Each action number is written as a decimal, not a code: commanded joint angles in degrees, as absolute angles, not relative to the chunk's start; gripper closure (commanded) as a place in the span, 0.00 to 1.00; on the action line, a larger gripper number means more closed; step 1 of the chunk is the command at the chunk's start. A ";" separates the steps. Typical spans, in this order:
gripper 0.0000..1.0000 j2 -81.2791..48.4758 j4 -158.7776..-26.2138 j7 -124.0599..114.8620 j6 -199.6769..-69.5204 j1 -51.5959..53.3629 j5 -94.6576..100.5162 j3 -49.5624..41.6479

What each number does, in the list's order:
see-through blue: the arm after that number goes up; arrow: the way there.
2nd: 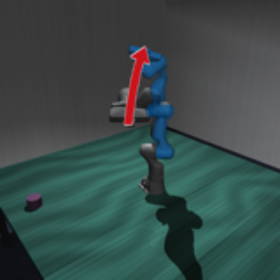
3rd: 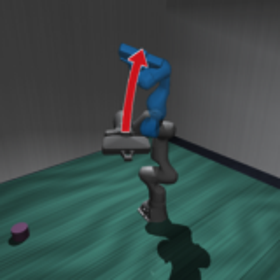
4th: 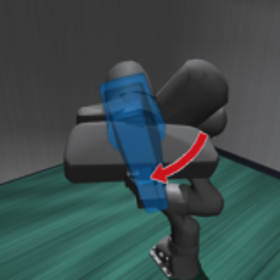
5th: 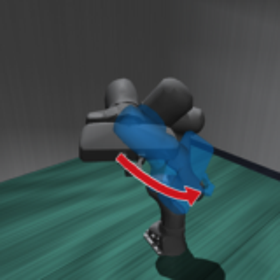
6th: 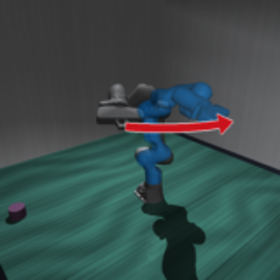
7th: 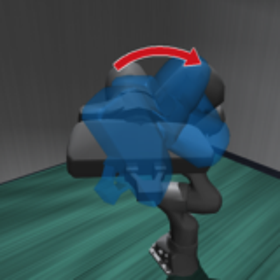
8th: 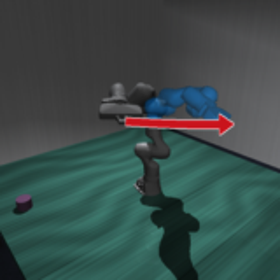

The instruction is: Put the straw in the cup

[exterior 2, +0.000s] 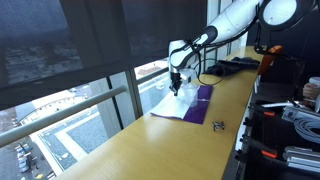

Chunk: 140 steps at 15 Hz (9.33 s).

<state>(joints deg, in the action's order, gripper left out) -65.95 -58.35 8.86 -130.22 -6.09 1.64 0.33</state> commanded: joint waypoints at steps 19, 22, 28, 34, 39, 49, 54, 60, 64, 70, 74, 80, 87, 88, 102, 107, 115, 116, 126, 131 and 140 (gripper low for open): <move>1.00 -28.30 -113.98 -11.84 -200.90 7.95 0.60 -15.31; 1.00 -25.69 -124.21 -9.70 -213.79 15.50 -6.80 -20.10; 1.00 -16.15 -138.28 -4.36 -216.52 32.06 -18.60 -27.36; 1.00 -4.49 -148.19 7.55 -216.80 44.73 -27.54 -31.28; 1.00 -2.01 -147.00 9.78 -213.68 42.97 -22.78 -31.05; 1.00 -10.00 -135.95 -0.36 -214.92 25.39 -0.87 -27.92; 1.00 -17.51 -130.19 1.63 -215.91 11.45 -1.04 -18.26; 1.00 -25.94 -122.49 1.92 -215.07 9.35 -2.46 -16.96; 1.00 -29.81 -118.20 2.48 -214.37 14.59 -8.17 -18.44; 1.00 -34.45 -114.30 2.21 -215.00 18.57 -11.18 -19.17; 1.00 -35.48 -113.50 2.23 -214.68 19.66 -11.59 -19.99; 1.00 -34.95 -114.70 2.34 -214.91 22.58 -12.58 -22.70; 1.00 -33.79 -118.28 2.23 -216.21 27.29 -15.03 -26.39; 1.00 -33.66 -118.74 2.24 -216.22 28.12 -15.45 -26.92; 1.00 -30.22 -124.34 2.31 -215.80 33.72 -15.57 -32.54; 1.00 -29.25 -125.57 1.94 -216.34 33.08 -14.95 -32.69; 1.00 -32.06 -122.91 1.02 -215.62 31.66 -14.46 -31.83; 1.00 -32.40 -122.51 0.97 -215.47 31.53 -14.42 -31.80; 1.00 -35.92 -119.97 0.95 -215.73 31.45 -15.11 -32.01; 1.00 -36.25 -120.33 1.19 -215.70 32.41 -15.47 -32.40; 1.00 -37.24 -118.02 1.21 -214.43 33.84 -16.26 -32.91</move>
